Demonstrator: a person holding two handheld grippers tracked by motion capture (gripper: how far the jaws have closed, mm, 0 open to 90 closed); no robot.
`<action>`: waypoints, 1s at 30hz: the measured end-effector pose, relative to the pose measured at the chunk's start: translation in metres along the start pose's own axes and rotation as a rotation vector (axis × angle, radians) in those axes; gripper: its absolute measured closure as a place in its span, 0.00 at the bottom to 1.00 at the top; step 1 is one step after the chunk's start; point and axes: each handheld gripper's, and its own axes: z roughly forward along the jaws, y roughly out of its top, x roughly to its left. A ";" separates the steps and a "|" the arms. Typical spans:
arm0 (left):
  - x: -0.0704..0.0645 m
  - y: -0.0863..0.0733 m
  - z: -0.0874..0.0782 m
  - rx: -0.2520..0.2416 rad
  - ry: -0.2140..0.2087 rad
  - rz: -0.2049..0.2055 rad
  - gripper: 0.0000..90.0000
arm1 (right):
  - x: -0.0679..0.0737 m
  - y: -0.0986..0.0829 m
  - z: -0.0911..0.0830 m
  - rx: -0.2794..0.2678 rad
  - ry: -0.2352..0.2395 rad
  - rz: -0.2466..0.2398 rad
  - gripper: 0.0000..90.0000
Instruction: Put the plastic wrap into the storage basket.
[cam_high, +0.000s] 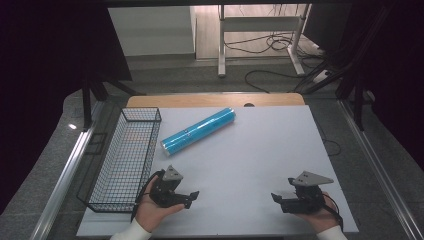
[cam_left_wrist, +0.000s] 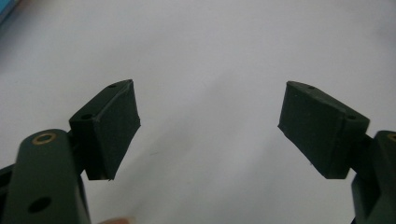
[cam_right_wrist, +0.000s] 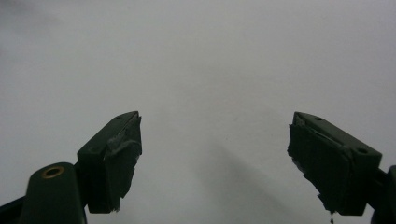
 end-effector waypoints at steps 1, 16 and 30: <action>0.000 0.000 0.000 0.001 0.000 0.002 0.23 | 0.000 0.000 0.001 0.002 0.000 0.004 0.20; -0.001 0.000 -0.001 0.002 -0.003 0.005 0.23 | 0.002 0.000 0.004 0.015 0.007 -0.007 0.19; -0.013 0.012 -0.002 -0.002 -0.044 0.056 0.23 | 0.002 0.001 0.005 0.018 0.006 -0.011 0.19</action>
